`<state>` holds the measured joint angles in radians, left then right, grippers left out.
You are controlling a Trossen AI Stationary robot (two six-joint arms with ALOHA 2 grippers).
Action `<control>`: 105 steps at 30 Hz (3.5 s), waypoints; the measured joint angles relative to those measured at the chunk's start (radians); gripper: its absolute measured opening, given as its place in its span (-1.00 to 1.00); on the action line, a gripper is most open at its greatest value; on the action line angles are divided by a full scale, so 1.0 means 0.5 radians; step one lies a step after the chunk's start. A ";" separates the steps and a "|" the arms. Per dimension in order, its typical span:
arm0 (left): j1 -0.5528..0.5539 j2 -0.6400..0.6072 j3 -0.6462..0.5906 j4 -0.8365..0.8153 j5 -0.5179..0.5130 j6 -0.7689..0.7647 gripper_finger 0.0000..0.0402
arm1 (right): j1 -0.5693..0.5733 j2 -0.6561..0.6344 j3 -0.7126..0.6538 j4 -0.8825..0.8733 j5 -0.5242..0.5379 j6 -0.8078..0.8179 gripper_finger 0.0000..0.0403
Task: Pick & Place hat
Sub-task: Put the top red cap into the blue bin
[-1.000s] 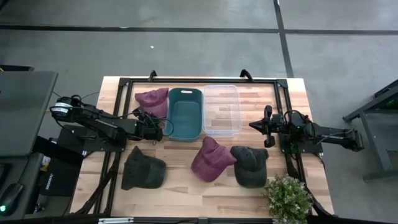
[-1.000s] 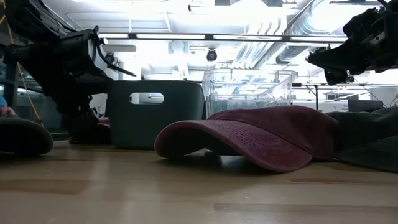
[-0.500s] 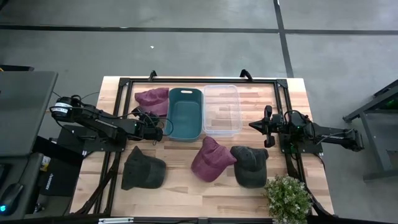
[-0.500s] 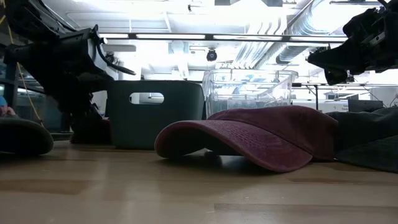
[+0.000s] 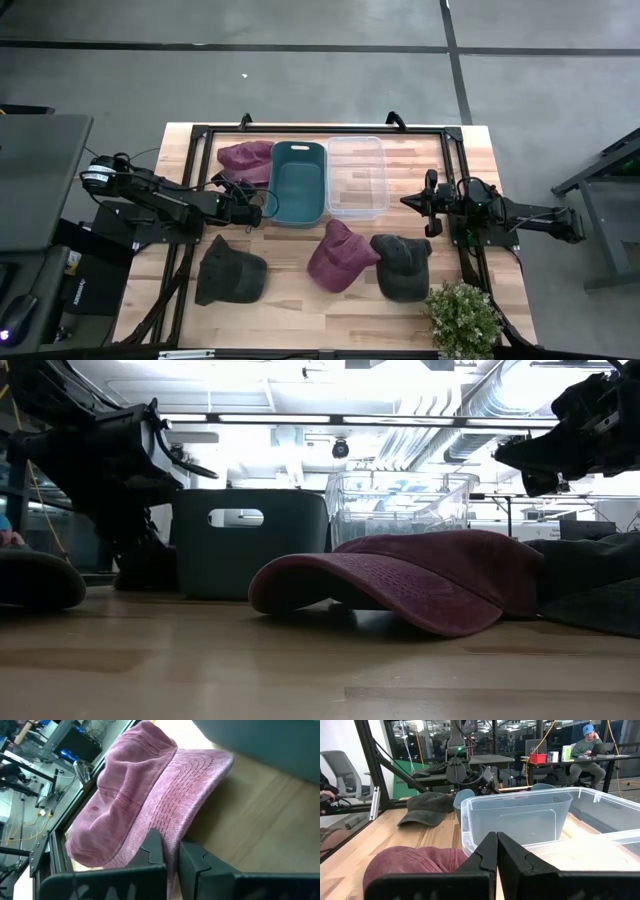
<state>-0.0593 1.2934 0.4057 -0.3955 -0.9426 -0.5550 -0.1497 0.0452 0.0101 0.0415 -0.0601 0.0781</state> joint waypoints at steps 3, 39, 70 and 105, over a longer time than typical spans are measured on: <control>0.000 0.000 -0.001 -0.001 -0.037 -0.016 -1.00 | 0.000 0.000 0.000 0.000 0.000 0.000 -1.00; 0.002 -0.807 -0.005 -0.042 -0.866 -0.110 -1.00 | 0.000 0.001 0.000 0.000 0.001 0.000 -1.00; 0.000 -0.836 0.748 -0.373 -0.911 0.994 -1.00 | 0.000 0.001 0.000 0.000 0.001 0.000 -1.00; -0.886 -0.107 1.434 -0.329 -1.261 1.363 -1.00 | 0.000 0.001 0.000 0.000 0.000 0.000 -1.00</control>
<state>-0.5023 1.2401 1.1225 -0.5601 -1.5729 0.1266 -0.1497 0.0456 0.0101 0.0414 -0.0601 0.0780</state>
